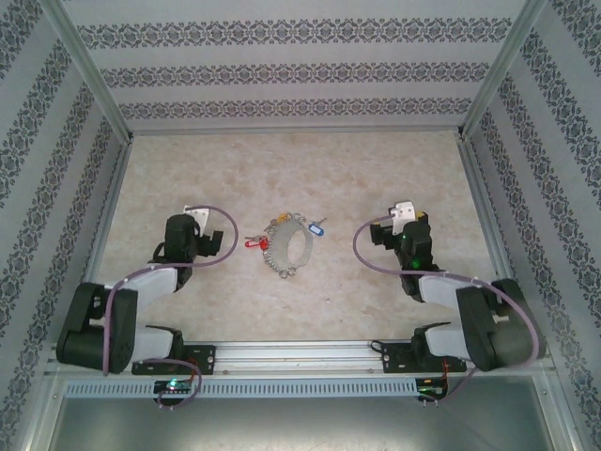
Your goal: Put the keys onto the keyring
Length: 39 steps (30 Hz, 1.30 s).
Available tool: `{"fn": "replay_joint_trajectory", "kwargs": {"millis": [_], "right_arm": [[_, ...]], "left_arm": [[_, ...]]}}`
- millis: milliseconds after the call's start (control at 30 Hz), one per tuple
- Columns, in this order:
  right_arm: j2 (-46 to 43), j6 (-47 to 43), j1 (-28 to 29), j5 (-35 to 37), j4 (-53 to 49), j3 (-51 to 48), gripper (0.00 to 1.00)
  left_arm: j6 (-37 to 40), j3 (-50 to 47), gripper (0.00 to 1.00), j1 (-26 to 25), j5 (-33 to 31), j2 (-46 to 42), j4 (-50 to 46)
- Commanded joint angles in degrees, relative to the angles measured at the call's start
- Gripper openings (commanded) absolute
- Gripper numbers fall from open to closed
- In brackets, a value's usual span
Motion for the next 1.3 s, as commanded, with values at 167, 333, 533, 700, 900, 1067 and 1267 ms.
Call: {"fn": "replay_joint_trajectory", "kwargs": {"millis": [167,333,533,700,900,1067,1267], "right_arm": [[11.3,4.6,-4.7,-0.8,16.6,1.9,0.98],[11.1,5.9,-6.2,-2.5,13.5,3.6,0.98],[10.9,6.9,-6.3,-1.2,11.1,4.6,0.98],[10.8,7.0,-6.5,-1.5,10.7,4.6,0.98],[10.7,6.7,-6.3,-1.3,11.2,4.5,0.98],[10.8,6.7,-6.3,-1.6,10.9,4.6,0.98],[10.9,7.0,-6.9,-2.9,9.8,4.6,0.98]], "left_arm": [[-1.7,1.9,0.99,1.8,4.1,2.4,10.9],[-5.9,-1.3,0.99,2.3,6.1,4.3,21.5],[-8.0,-0.6,0.99,3.2,3.6,12.7,27.4],[-8.3,0.5,0.99,3.8,4.9,13.0,26.0],[-8.7,0.9,0.99,4.0,4.9,13.2,25.6],[-8.7,0.8,0.99,4.0,4.9,13.2,25.6],[-8.7,0.9,0.99,4.0,4.8,13.2,25.6]]}}
